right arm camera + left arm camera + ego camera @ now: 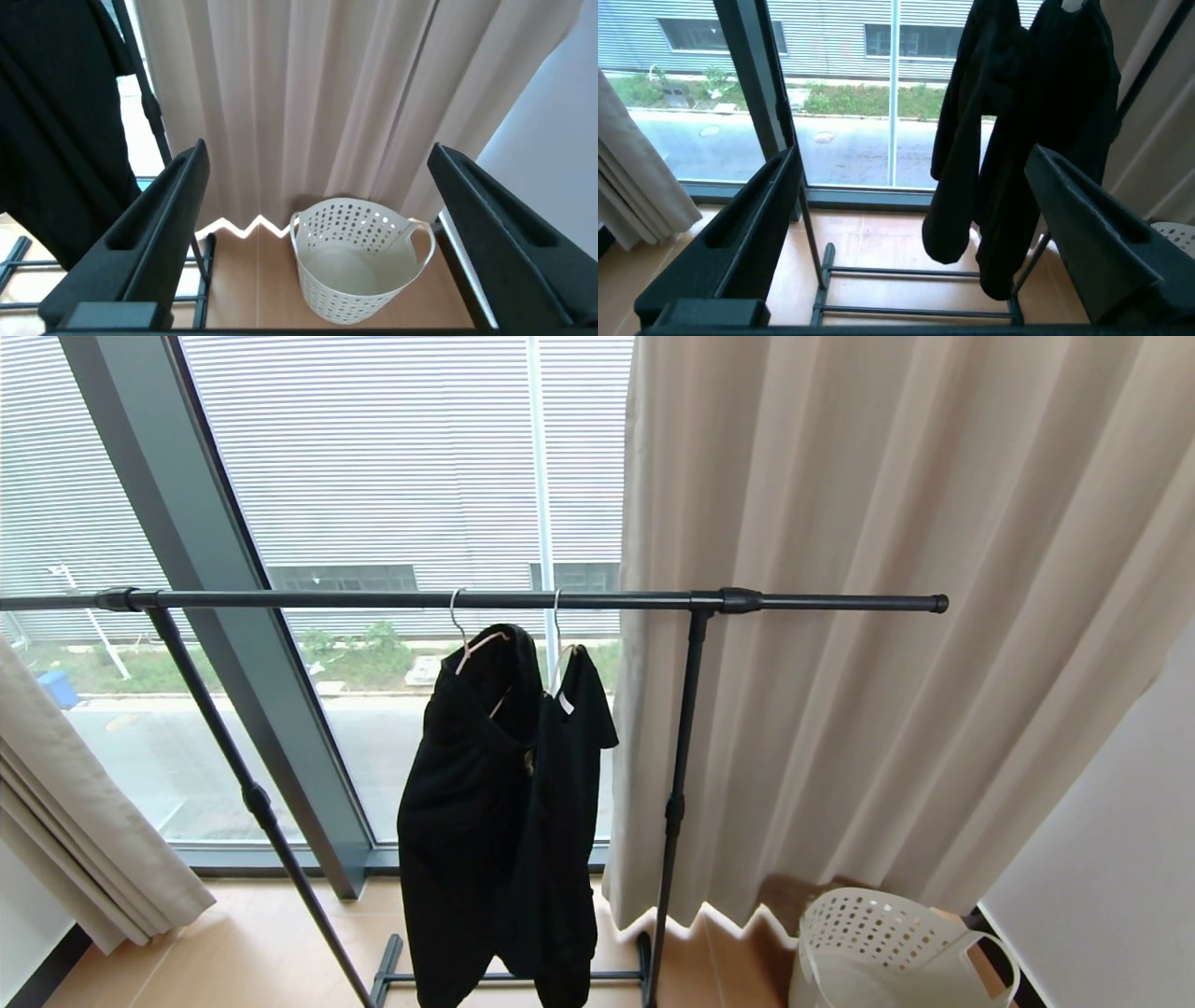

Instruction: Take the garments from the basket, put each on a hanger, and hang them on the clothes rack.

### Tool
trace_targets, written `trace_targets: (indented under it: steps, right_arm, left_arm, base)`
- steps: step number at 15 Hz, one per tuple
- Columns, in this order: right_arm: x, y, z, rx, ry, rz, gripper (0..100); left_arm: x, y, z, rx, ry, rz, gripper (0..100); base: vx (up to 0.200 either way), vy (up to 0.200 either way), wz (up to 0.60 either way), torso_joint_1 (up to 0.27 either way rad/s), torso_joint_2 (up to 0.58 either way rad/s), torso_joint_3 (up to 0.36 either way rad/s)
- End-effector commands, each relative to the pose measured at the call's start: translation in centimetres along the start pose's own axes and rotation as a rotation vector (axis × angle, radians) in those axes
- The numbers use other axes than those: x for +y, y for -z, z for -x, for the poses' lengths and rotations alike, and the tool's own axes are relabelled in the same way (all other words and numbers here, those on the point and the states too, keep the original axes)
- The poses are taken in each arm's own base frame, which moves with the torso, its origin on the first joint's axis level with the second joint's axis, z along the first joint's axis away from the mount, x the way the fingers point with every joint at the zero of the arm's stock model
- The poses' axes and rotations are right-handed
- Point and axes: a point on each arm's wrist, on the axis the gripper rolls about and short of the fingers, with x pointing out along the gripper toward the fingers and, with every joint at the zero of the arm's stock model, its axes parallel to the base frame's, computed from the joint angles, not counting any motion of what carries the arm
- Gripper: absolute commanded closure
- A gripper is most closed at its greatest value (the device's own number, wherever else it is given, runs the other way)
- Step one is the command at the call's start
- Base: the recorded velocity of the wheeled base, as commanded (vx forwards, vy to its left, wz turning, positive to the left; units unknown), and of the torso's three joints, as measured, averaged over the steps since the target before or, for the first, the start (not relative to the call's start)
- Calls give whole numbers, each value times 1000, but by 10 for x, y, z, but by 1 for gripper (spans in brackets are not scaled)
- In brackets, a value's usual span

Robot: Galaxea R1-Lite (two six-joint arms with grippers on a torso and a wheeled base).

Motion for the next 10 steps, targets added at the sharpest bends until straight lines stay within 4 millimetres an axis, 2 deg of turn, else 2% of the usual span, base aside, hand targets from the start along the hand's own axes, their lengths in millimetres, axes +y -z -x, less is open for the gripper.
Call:
trace_targets:
  steps: [1,5,10]
  right_arm:
    - [0,1,2,-32,6,-5,0]
    - [2,1,3,-34,-69,-9,0]
    - [2,1,3,-34,-71,-10,0]
  left_arm:
    - [0,0,0,-3,-1,1,0]
    - [0,0,0,-6,-1,4,0]
    - [0,0,0,-6,1,10,0]
  base:
    - [0,0,0,0,0,0]
    - [0,0,0,0,0,0]
    - [0,0,0,0,0,0]
